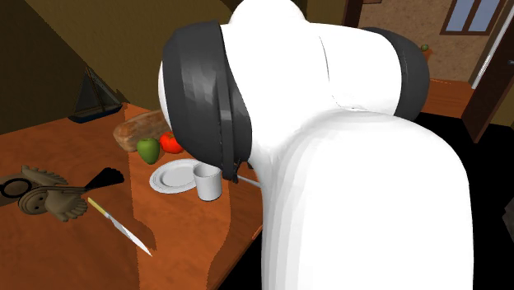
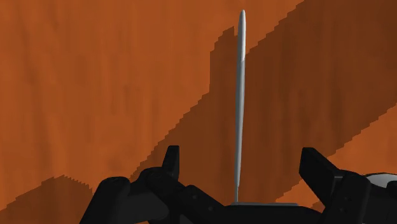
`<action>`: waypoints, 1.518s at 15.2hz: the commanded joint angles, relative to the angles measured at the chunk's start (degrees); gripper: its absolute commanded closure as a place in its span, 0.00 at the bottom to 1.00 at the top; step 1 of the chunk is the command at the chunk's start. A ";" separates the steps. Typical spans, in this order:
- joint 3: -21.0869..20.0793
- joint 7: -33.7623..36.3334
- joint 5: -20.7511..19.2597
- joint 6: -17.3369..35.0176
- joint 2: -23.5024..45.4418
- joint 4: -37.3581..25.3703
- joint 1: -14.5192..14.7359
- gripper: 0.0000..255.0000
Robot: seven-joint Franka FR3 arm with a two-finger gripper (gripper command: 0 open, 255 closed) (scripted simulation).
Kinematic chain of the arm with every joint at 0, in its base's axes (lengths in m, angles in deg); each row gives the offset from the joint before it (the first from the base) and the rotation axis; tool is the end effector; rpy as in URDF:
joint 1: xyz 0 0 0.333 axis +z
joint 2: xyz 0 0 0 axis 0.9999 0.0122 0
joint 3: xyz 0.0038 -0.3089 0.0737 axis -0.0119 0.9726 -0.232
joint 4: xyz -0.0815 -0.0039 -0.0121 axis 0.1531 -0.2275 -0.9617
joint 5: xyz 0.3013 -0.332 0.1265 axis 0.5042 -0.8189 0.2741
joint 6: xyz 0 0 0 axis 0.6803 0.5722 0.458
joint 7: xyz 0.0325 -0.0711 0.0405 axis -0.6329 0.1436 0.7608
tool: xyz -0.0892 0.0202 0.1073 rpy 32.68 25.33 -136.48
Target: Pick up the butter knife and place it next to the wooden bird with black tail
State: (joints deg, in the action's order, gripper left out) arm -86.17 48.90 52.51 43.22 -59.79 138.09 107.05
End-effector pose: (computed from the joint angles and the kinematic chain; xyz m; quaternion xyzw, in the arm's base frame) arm 0.6245 0.2443 0.2719 0.8409 0.5364 -0.0487 0.0533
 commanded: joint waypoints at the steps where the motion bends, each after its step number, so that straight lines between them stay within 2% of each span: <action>1: 0.01 0.18 -0.10 0.85 0.20 0.64 0.02 0.00; 8: 0.01 0.18 -0.10 0.84 0.21 0.63 0.03 0.00; 9: 0.01 0.18 -0.10 0.84 0.21 0.63 0.03 1.00; 18: 0.01 0.18 -0.10 0.85 0.20 0.63 0.03 1.00; 23: -0.12 -0.40 0.34 -2.44 -1.55 -0.94 -0.01 1.00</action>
State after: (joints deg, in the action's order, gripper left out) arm -86.27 48.69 52.76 41.65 -61.11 137.79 107.07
